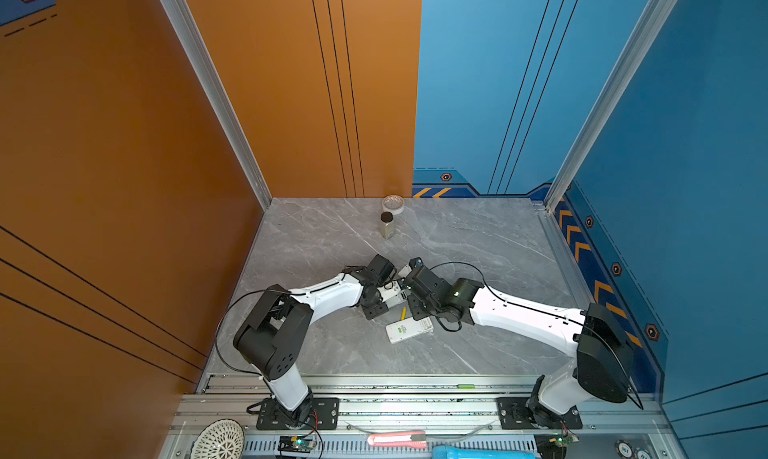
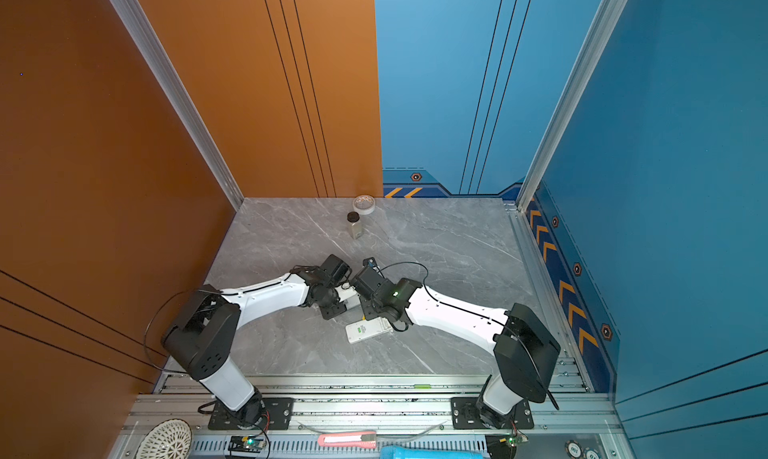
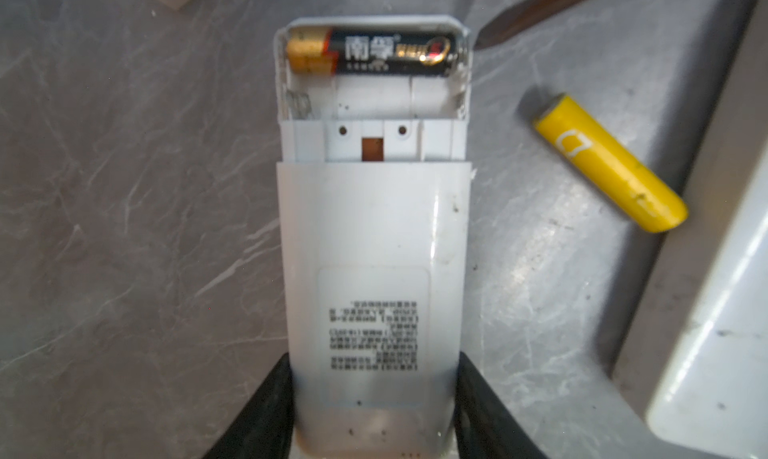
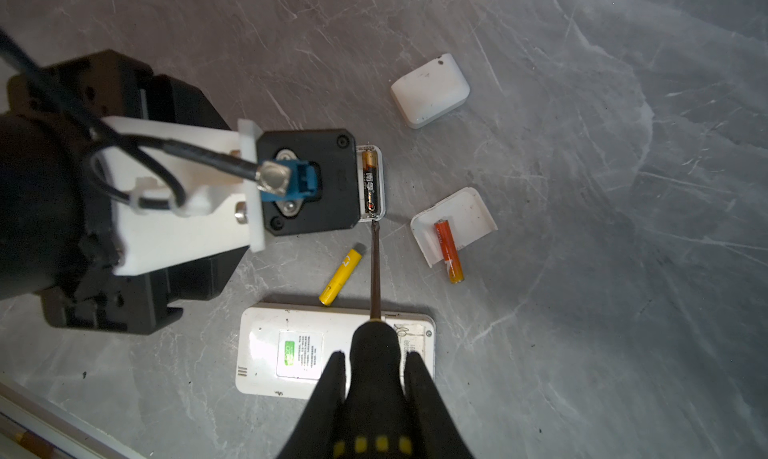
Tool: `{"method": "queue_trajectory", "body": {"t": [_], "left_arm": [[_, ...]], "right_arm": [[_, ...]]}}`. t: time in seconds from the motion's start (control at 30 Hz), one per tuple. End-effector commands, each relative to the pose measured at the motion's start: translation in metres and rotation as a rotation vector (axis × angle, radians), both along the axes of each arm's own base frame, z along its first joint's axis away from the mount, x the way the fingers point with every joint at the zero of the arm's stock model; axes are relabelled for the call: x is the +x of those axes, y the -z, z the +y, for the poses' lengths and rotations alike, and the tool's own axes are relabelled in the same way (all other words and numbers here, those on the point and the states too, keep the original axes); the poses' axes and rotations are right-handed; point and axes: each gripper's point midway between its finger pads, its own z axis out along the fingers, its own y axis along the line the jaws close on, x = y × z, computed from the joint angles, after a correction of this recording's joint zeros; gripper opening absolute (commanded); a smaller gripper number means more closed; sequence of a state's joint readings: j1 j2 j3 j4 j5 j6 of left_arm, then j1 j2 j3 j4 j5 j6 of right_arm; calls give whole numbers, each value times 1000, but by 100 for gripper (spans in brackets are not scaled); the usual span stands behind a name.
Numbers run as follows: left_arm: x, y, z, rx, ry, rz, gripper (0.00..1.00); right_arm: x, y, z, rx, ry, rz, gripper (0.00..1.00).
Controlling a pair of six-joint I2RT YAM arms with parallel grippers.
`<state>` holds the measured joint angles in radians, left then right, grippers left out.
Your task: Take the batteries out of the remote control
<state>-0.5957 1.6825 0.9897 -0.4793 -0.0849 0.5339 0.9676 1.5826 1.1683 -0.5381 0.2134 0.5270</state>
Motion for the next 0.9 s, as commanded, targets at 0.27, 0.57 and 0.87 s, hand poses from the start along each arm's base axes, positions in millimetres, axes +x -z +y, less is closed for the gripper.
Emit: {"method": "queue_trajectory", "body": {"t": [0.27,0.57,0.87], "left_arm": [[-2,0,-5,-7,21,28,0],[-2,0,-5,-10,20,29,0],[-1,-1,-6,-10,21,26,0]], "right_arm": [[8,-12,6,33,-4,-43,0],[8,-8,12,32,-20,-29,0],[4,5,8,7,-19,-4,0]]}}
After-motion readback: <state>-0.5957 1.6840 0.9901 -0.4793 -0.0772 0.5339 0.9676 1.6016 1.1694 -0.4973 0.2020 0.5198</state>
